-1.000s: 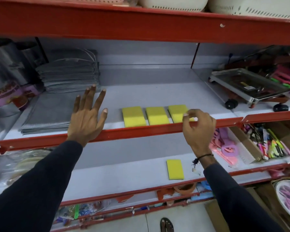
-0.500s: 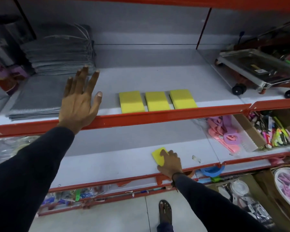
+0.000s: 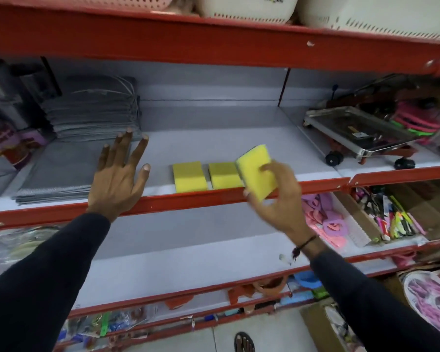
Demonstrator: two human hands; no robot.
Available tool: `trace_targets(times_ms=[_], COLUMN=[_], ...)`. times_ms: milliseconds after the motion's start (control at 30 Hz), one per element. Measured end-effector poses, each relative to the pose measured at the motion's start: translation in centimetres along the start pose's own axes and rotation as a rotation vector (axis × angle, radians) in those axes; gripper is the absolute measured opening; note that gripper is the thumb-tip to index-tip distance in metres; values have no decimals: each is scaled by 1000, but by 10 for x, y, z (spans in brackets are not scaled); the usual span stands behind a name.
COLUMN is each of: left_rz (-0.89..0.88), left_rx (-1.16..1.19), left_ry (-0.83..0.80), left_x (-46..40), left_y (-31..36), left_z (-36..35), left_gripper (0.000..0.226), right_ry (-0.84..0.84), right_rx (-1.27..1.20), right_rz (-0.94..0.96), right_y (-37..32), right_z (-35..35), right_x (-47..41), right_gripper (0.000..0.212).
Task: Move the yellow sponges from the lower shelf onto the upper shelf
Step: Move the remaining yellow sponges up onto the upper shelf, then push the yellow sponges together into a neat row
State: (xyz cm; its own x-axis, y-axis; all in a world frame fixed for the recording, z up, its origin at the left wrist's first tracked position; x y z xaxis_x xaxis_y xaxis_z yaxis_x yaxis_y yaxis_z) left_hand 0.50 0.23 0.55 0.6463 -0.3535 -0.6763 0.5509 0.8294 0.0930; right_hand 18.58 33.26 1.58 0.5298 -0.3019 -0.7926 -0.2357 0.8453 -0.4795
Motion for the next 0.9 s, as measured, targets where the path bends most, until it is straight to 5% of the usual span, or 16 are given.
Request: trace_targets(times_ms=[100, 233, 467, 567, 800, 900], left_rz=[-24, -52, -130, -145, -167, -138], left_rx=[-9, -6, -24, 111, 257, 272], left_ry=[-15, -15, -80, -151, -296, -299], left_x=[0, 1, -7, -19, -13, -7], left_y=[-1, -2, 15, 48, 89, 93], left_z=[-2, -5, 3, 10, 7, 8], left_gripper=[72, 71, 60, 57, 56, 53], right_ry=[22, -305, -374, -357, -781, -794], right_rx=[219, 475, 657, 513, 375, 371], right_rz=[-204, -381, -301, -156, 134, 112], right_y=[46, 86, 78, 54, -15, -16], right_z=[19, 26, 31, 17, -45, -48], right_x=[-46, -52, -54, -67, -59, -49], right_gripper=[45, 55, 53, 50, 50, 41])
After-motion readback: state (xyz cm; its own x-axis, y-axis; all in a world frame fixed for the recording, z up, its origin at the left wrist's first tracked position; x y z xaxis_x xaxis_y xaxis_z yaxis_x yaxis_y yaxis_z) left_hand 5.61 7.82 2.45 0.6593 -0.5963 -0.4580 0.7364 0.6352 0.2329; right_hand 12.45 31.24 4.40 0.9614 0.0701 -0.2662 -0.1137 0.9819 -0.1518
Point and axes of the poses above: each hand's wrist, its own x-axis away from the middle knuckle, its own z-axis out of the back of the hand, y = z × x, the point moved 1 cm from there along -x, towards the middle knuckle, and after that the axes turned 11 degrees about y, right-handed, at the moved point
